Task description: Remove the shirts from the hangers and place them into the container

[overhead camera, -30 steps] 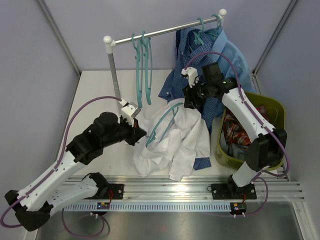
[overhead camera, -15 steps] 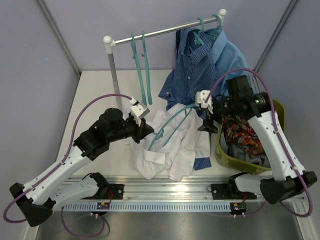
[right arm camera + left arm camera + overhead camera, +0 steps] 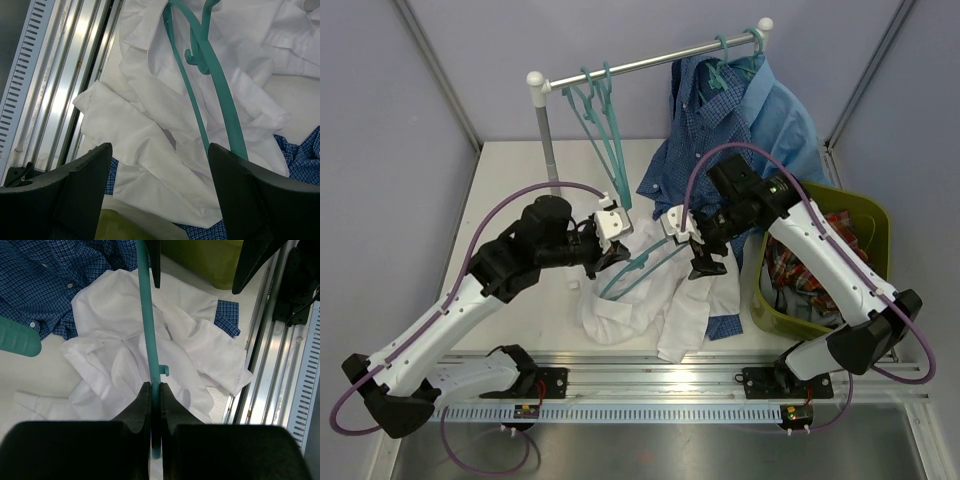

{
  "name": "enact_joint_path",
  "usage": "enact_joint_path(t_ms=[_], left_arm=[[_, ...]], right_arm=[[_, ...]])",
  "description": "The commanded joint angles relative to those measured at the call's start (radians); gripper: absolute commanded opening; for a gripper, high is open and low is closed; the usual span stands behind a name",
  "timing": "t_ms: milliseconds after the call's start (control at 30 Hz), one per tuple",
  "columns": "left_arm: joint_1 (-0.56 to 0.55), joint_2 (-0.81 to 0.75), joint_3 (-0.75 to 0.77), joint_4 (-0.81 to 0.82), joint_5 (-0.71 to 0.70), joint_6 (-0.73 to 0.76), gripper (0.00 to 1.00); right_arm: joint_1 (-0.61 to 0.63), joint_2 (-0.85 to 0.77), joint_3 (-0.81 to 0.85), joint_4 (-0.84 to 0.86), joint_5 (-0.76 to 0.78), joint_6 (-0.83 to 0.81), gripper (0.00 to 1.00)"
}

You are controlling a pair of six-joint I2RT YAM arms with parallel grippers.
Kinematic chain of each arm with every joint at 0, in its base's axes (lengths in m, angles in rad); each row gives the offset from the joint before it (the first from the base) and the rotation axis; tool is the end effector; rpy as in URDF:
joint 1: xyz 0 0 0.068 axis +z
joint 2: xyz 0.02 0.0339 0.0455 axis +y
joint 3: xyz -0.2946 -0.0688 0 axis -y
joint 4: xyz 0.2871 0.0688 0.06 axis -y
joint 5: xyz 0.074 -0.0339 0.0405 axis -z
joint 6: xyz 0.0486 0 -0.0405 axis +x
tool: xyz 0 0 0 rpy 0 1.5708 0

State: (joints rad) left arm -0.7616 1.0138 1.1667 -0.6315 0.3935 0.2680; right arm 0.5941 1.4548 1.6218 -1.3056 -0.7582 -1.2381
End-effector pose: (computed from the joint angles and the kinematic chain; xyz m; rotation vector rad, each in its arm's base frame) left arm 0.1640 -0.1821 0.4118 1.2370 1.6777 -0.7072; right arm 0.2339 0.1983 0.4138 -2.0355 1.2974 0.7416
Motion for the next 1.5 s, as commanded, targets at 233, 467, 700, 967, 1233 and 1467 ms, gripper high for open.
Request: enact_joint_path(t_ms=[233, 467, 700, 967, 1233, 1467], left_arm=[[0.001, -0.001, 0.039, -0.050, 0.084, 0.094, 0.00], [0.001, -0.012, 0.040, -0.042, 0.122, 0.076, 0.00], [0.001, -0.053, 0.042, -0.042, 0.114, 0.074, 0.00], [0.001, -0.066, 0.037, -0.004, 0.125, 0.050, 0.00], [0.001, -0.115, -0.028, 0.114, 0.041, -0.015, 0.07], [0.002, -0.257, -0.097, 0.216, -0.156, -0.124, 0.90]], right_arm=[[0.067, -0.013, 0.139, -0.134, -0.016, -0.043, 0.83], [0.067, -0.002, 0.118, 0.000, 0.115, 0.084, 0.84], [0.067, 0.049, 0.089, -0.078, 0.091, 0.068, 0.83], [0.090, 0.068, 0.044, -0.006, 0.163, 0.155, 0.50], [0.092, 0.033, 0.073, -0.023, 0.232, 0.141, 0.00], [0.021, -0.102, 0.111, -0.130, 0.353, 0.091, 0.00]])
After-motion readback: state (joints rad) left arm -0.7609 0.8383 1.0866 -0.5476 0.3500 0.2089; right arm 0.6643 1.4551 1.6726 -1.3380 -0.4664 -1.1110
